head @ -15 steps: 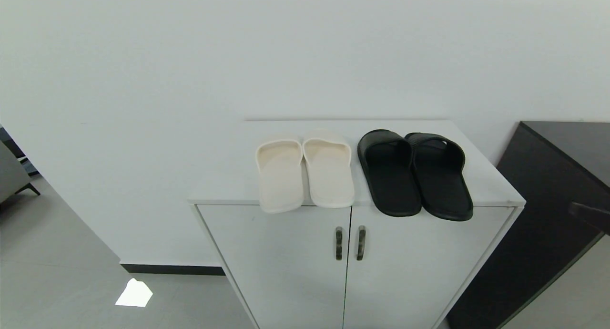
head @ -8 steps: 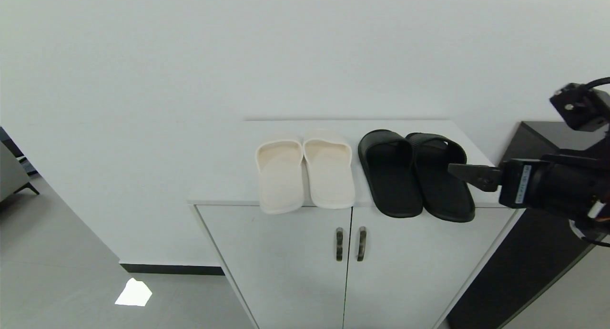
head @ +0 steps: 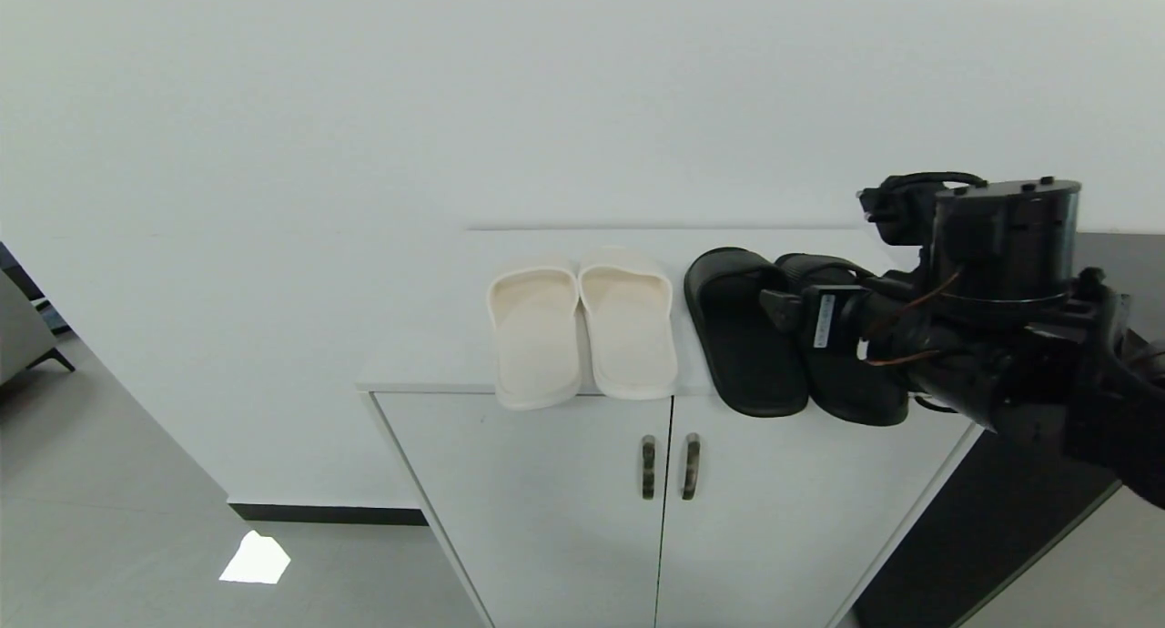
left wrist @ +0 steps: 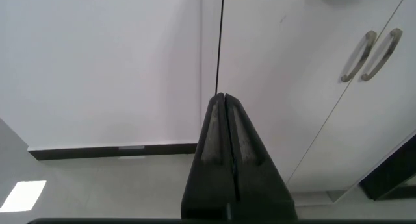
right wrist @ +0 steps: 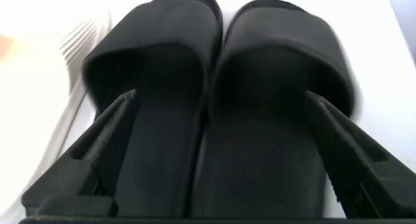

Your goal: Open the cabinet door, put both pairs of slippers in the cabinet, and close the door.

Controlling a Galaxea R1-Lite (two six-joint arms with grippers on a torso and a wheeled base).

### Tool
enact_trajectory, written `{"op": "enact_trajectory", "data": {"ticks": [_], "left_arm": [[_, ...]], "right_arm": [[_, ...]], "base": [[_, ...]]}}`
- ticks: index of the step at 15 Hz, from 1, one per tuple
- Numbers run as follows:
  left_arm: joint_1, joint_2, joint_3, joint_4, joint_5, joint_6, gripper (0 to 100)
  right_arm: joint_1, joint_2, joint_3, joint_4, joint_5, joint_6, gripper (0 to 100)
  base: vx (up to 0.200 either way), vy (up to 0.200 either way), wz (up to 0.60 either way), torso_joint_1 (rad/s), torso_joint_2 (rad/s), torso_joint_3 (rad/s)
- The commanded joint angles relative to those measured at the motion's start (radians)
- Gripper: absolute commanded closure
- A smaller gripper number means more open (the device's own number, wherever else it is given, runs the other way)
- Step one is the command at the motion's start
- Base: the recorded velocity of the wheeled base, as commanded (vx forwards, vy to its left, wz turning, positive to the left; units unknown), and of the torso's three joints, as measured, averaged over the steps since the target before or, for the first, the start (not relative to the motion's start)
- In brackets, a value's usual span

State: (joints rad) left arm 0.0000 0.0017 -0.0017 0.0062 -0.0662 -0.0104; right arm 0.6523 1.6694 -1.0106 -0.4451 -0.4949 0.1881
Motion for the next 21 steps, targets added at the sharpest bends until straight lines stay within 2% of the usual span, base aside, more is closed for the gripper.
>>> {"op": "enact_trajectory", "data": {"ticks": [1, 10, 11, 18, 21], "left_arm": [[0.0, 0.001, 0.0, 0.0, 0.0, 0.0, 100], [0.0, 0.001, 0.0, 0.0, 0.002, -0.003, 100], [0.0, 0.001, 0.0, 0.0, 0.002, -0.003, 100], [0.0, 0.001, 0.0, 0.0, 0.002, -0.005, 100], [0.0, 0.001, 0.0, 0.0, 0.002, -0.003, 100]], "right_arm": [[0.003, 0.105, -0.071, -0.001, -0.022, -0.006, 0], [-0.043, 0.273, -0.267, -0.003, -0.047, -0.047, 0], [-0.045, 0.274, -0.273, -0.003, -0.047, -0.047, 100], [-0.045, 0.217, -0.256, -0.001, -0.039, -0.048, 100], [-0.008, 0.086, -0.166, 0.0, 0.073, -0.048, 100]], "base": [[0.0, 0.0, 0.0, 0.0, 0.0, 0.0], [0.0, 0.0, 0.0, 0.0, 0.0, 0.0], [0.0, 0.0, 0.0, 0.0, 0.0, 0.0], [0.0, 0.0, 0.0, 0.0, 0.0, 0.0], [0.0, 0.0, 0.0, 0.0, 0.0, 0.0]]}}
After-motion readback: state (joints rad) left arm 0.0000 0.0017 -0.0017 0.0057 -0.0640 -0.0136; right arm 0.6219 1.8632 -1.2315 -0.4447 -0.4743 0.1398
